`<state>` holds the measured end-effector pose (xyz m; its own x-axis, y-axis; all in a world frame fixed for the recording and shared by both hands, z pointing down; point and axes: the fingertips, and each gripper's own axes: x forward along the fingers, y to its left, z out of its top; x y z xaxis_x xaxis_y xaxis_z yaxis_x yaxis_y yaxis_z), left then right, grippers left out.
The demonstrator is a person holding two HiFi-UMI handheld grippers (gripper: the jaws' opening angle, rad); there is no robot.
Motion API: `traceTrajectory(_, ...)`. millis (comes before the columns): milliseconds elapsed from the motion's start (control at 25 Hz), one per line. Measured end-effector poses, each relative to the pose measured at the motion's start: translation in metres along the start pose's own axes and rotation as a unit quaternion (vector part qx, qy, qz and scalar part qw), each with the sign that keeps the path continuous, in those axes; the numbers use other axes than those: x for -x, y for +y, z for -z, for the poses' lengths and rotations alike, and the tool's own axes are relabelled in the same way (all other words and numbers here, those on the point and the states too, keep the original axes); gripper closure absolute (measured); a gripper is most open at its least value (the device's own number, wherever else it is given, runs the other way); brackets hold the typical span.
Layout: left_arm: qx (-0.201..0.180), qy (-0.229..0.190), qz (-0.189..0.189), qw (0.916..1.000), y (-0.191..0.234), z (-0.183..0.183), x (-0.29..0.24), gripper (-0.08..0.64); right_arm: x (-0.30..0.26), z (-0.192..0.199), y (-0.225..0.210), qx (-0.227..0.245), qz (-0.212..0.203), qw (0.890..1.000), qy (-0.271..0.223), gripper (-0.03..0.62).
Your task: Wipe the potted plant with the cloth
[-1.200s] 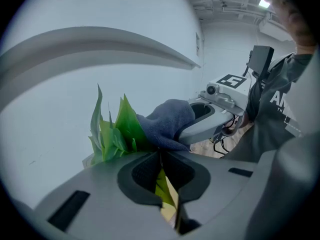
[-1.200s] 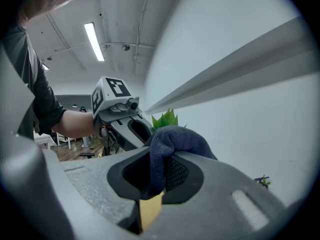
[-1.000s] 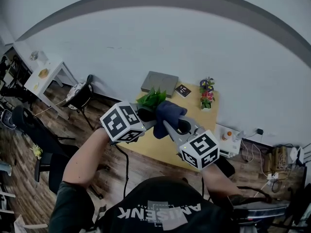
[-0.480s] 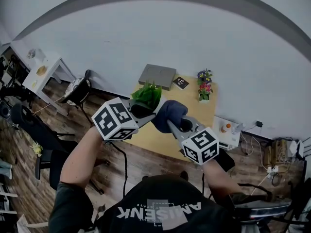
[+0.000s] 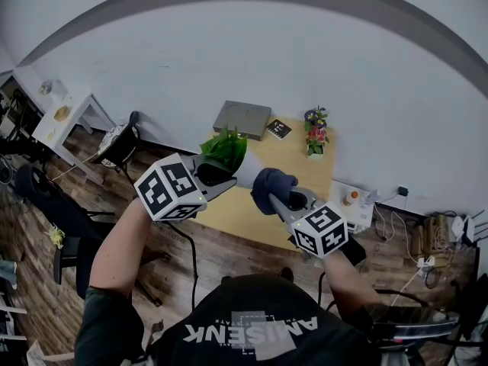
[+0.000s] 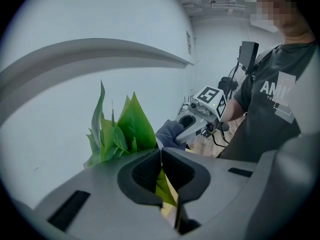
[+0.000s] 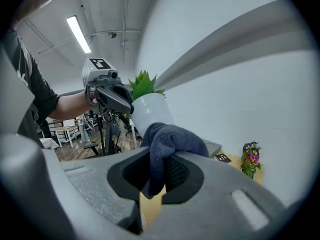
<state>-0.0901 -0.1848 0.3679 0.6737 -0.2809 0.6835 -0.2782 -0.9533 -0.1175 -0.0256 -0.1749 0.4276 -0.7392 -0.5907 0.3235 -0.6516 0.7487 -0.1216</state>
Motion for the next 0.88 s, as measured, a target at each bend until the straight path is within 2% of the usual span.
traceTrajectory(200,-0.026,0.002,0.024,0.9994,-0.003,0.006,0.005,0.548,0.018,-0.026,0.009,0.016,-0.008,1.000,-0.023,0.555)
traceTrajectory(360,-0.039,0.009,0.038,0.9985,-0.007,0.012,0.004,0.548,0.029,-0.064,0.028,0.037,-0.033,0.997,-0.058,0.555)
traceTrajectory(520,-0.053,0.005,0.047,0.9975,-0.014,0.010,0.004,0.548,0.028,-0.087,0.040,0.045,-0.055,0.995,-0.071,0.555)
traceTrajectory(680,-0.067,-0.005,0.049,0.9965,-0.024,0.002,0.007,0.548,0.016,-0.086,0.041,0.051,-0.054,0.996,-0.056,0.555)
traceTrajectory(880,-0.065,-0.004,0.049,0.9967,-0.026,0.003,0.012,0.548,0.008,-0.068,0.037,0.038,-0.051,0.997,-0.036,0.555)
